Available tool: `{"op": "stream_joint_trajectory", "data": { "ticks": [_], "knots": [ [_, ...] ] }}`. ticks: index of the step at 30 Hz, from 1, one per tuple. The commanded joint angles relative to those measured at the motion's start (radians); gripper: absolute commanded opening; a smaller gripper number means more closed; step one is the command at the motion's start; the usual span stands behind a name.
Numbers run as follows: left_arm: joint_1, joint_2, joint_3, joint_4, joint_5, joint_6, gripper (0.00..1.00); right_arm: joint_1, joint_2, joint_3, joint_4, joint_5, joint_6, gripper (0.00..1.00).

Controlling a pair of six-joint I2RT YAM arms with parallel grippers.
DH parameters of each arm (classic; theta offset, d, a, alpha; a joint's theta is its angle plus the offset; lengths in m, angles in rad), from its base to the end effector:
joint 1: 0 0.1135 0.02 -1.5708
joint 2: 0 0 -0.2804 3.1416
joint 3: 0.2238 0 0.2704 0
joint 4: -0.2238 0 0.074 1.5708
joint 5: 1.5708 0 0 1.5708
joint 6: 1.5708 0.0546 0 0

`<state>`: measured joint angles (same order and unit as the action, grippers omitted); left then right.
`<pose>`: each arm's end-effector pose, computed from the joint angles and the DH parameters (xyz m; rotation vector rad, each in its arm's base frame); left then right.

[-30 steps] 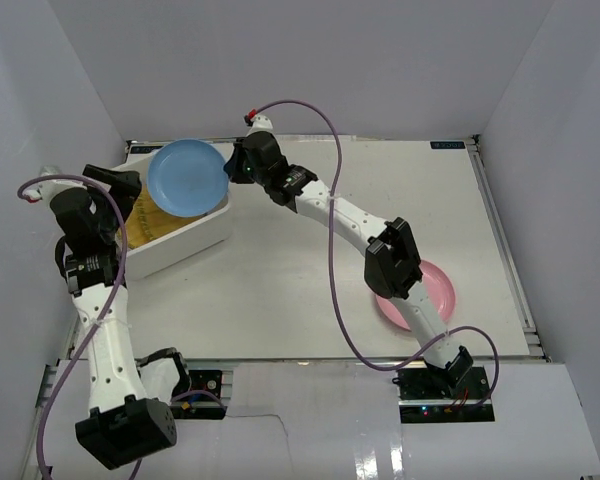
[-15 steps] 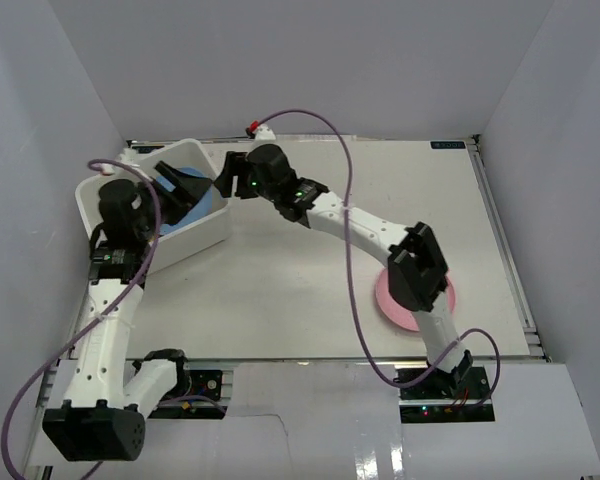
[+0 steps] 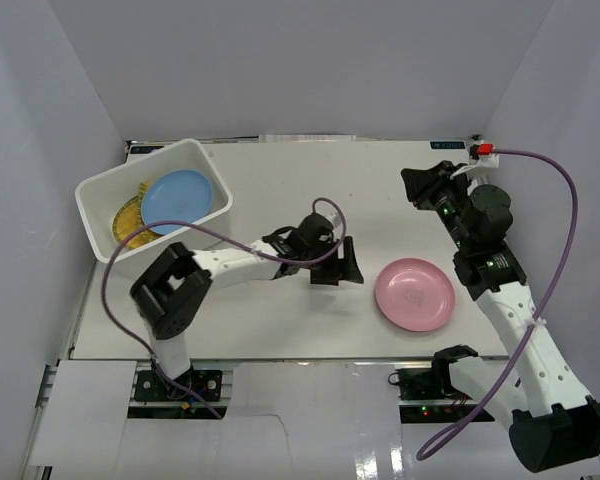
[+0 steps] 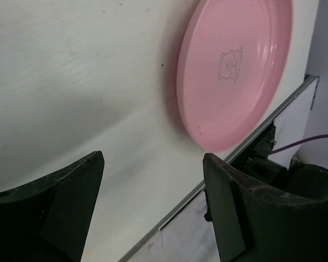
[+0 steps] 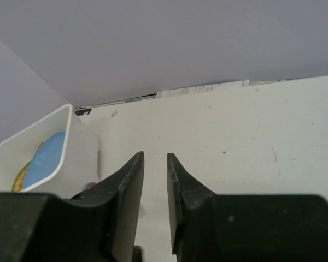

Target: Place the plates into the plastic bin on the countertop

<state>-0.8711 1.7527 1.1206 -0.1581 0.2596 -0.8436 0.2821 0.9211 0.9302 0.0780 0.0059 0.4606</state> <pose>0.2521 -0.3212 0.1918 0.1771 2.6230 -1.0409 0.2321 0.0669 0.4104 0.1397 1.5058 0.5946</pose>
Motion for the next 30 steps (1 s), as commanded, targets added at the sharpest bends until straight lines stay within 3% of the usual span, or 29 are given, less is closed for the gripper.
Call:
{"op": "stream_joint_trajectory", "data": {
  "ticks": [1, 4, 7, 8, 12, 17, 21, 24, 27, 28, 30],
  "knots": [
    [-0.06, 0.124, 0.146, 0.06, 0.038, 0.0, 0.83, -0.032, -0.045, -0.056, -0.076, -0.084, -0.071, 0.33],
    [-0.115, 0.267, 0.275, 0.022, 0.02, 0.009, 0.82, -0.041, -0.087, -0.093, -0.105, -0.129, -0.071, 0.4],
    [-0.137, 0.365, 0.358, -0.014, -0.032, 0.024, 0.7, -0.043, -0.102, -0.106, -0.113, -0.15, -0.066, 0.41],
    [-0.138, 0.385, 0.372, -0.024, -0.051, 0.035, 0.53, -0.043, -0.106, -0.114, -0.113, -0.153, -0.066, 0.41],
    [-0.14, 0.407, 0.393, -0.086, -0.18, 0.049, 0.0, -0.044, -0.12, -0.116, -0.112, -0.173, -0.059, 0.41],
    [-0.043, 0.228, 0.302, -0.009, -0.131, 0.028, 0.0, -0.044, -0.203, -0.076, -0.156, -0.164, -0.057, 0.4],
    [0.105, -0.092, 0.275, -0.044, -0.145, 0.05, 0.0, -0.044, -0.284, 0.011, -0.196, -0.139, -0.066, 0.45],
    [0.278, -0.293, 0.262, -0.128, -0.152, 0.084, 0.0, -0.044, -0.303, 0.044, -0.222, -0.151, -0.083, 0.5],
    [0.536, -0.395, 0.196, -0.216, -0.064, 0.094, 0.0, -0.044, -0.275, 0.033, -0.213, -0.22, -0.08, 0.55],
    [0.676, -0.456, 0.165, -0.225, -0.04, 0.092, 0.0, -0.044, -0.263, 0.013, -0.21, -0.242, -0.063, 0.55],
    [0.804, -0.516, 0.066, -0.239, -0.011, 0.1, 0.0, -0.043, -0.228, -0.008, -0.181, -0.314, -0.037, 0.56]
  ]
}}
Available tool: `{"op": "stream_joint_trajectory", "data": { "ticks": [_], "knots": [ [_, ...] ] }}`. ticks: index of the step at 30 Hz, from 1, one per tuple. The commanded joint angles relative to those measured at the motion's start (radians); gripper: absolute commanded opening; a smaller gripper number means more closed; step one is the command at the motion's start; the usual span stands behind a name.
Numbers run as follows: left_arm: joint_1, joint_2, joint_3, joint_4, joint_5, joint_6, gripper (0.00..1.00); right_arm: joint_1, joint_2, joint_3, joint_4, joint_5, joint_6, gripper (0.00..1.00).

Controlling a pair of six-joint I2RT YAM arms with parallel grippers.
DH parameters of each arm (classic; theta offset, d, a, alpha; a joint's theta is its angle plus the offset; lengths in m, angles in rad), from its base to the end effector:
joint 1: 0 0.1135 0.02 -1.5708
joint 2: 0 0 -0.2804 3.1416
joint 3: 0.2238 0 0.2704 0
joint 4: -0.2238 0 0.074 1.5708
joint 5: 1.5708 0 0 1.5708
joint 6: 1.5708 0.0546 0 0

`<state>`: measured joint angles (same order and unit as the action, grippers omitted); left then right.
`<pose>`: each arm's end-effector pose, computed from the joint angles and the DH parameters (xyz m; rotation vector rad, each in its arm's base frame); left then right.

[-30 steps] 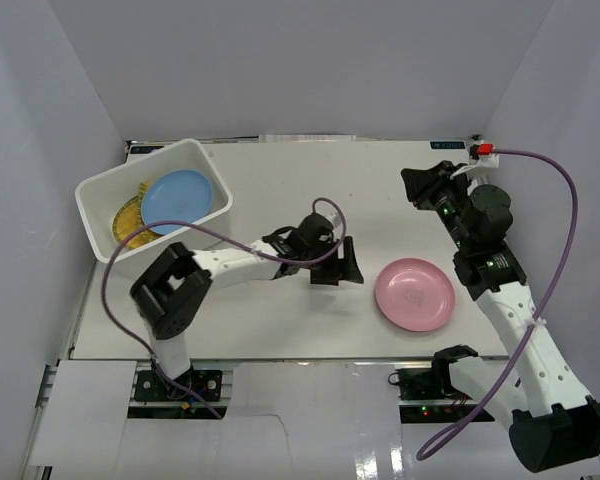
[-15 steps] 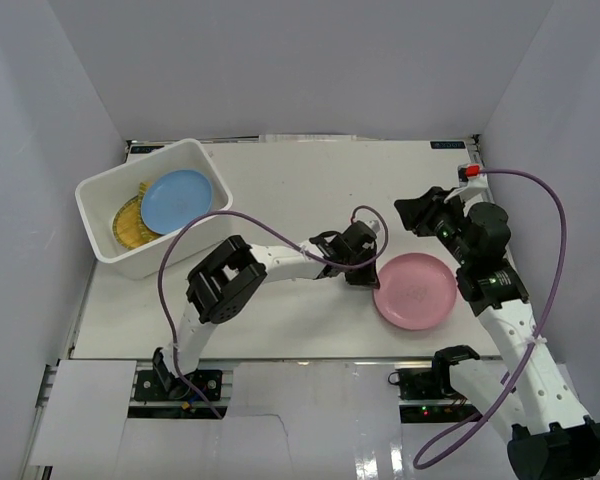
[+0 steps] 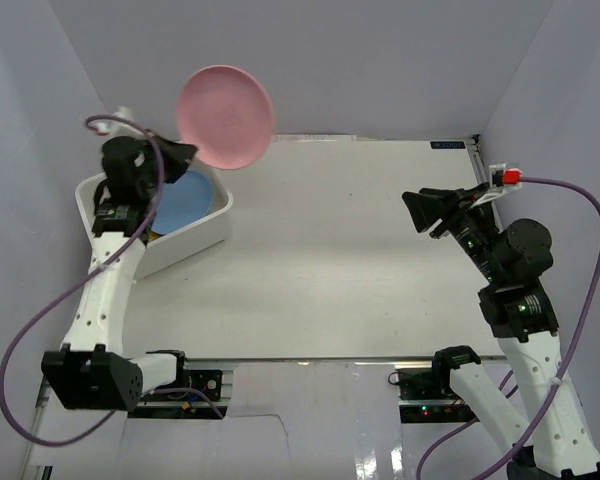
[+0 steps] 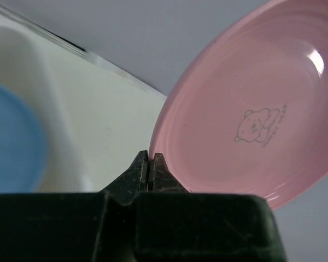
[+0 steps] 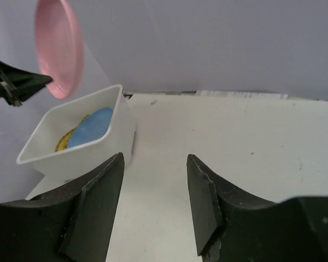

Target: Place the plates into the plastic bin on the countertop

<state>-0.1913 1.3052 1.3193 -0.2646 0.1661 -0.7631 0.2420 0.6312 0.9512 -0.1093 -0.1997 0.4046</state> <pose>0.3252 -0.0722 0.4161 -0.4165 1.8509 -0.8150 0.1428 0.0464 0.4455 -0.0586 1.3958 0.6763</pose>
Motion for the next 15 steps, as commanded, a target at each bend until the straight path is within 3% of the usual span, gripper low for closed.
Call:
{"op": "stream_joint_trajectory", "data": {
  "ticks": [1, 4, 7, 10, 12, 13, 15],
  "knots": [
    [0.251, -0.113, -0.165, -0.134, 0.091, 0.025, 0.0, -0.001, 0.068, -0.046, 0.026, -0.127, 0.032, 0.56],
    [0.422, -0.153, -0.27, -0.14, 0.108, 0.039, 0.0, 0.003, 0.09, -0.095, 0.068, -0.158, 0.068, 0.56],
    [0.519, -0.169, -0.353, -0.127, 0.075, 0.036, 0.0, 0.011, 0.117, -0.104, 0.059, -0.162, 0.059, 0.56],
    [0.533, -0.17, -0.376, -0.114, 0.072, 0.036, 0.02, 0.019, 0.125, -0.123, 0.062, -0.156, 0.054, 0.56],
    [0.533, -0.194, -0.361, -0.133, 0.059, 0.041, 0.2, 0.022, 0.13, -0.135, 0.065, -0.149, 0.054, 0.56],
    [0.533, -0.216, -0.347, -0.133, 0.029, 0.047, 0.56, 0.025, 0.134, -0.137, 0.072, -0.149, 0.056, 0.57],
    [0.533, -0.291, -0.325, -0.134, 0.004, 0.05, 0.98, 0.039, 0.153, -0.14, 0.08, -0.15, 0.056, 0.6]
  ]
}}
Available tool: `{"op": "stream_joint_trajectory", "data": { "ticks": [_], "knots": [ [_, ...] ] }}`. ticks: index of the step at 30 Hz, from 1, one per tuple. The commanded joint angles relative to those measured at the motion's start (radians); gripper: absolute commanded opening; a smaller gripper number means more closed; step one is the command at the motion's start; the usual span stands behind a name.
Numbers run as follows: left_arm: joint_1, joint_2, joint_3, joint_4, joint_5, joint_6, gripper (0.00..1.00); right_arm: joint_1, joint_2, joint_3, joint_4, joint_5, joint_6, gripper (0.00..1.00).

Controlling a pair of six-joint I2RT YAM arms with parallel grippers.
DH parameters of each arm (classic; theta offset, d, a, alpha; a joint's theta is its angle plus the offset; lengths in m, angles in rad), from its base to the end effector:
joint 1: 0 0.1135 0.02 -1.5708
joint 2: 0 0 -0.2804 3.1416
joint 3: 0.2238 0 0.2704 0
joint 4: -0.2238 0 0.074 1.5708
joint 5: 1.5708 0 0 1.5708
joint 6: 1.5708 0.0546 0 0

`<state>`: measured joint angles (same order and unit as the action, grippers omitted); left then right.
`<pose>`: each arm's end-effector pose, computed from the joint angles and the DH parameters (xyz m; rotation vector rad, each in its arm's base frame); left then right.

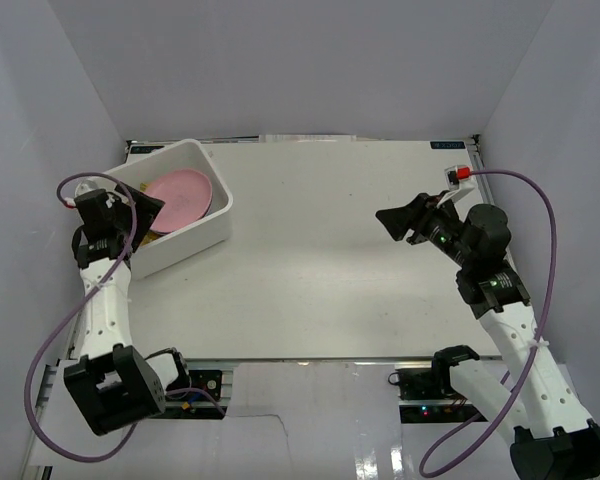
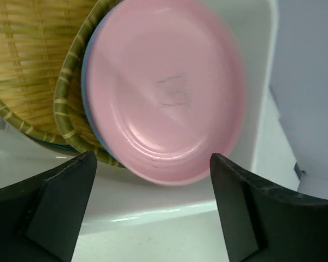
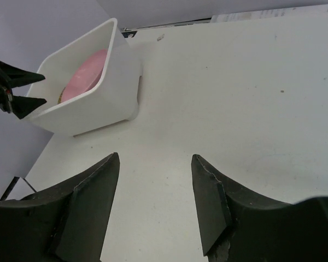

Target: Place the plates into the plastic bin on the countertop

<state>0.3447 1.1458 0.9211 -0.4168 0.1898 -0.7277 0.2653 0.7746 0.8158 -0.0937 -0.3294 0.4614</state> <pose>0.2642 0.0839 0.2923 -1.0472 1.9703 -0.4209 0.1942 0.0711 0.3738 -0.0983 1.6818 0.8197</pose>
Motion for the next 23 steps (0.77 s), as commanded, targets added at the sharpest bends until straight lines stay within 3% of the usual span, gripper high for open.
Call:
{"op": "stream_joint_trajectory", "data": {
  "ticks": [1, 7, 12, 15, 19, 23],
  "knots": [
    [-0.012, -0.149, 0.09, 0.015, -0.023, 0.025, 0.98, 0.023, 0.017, -0.004, 0.071, -0.019, -0.003, 0.62],
    [-0.075, -0.204, 0.22, -0.004, 0.085, 0.051, 0.98, 0.089, 0.072, 0.028, 0.068, 0.039, -0.032, 0.92],
    [-0.191, -0.259, 0.176, 0.015, 0.365, 0.096, 0.98, 0.1, 0.054, 0.029, 0.061, 0.121, -0.066, 0.9],
    [-0.399, -0.349, 0.032, 0.027, 0.404, 0.117, 0.98, 0.101, 0.049, 0.051, 0.008, 0.153, -0.13, 0.9],
    [-0.437, -0.469, -0.129, 0.026, 0.453, 0.139, 0.98, 0.101, 0.028, 0.051, -0.018, 0.165, -0.173, 0.9],
    [-0.435, -0.489, -0.122, 0.033, 0.41, 0.178, 0.98, 0.101, 0.003, 0.0, 0.044, 0.139, -0.178, 0.9]
  ]
}}
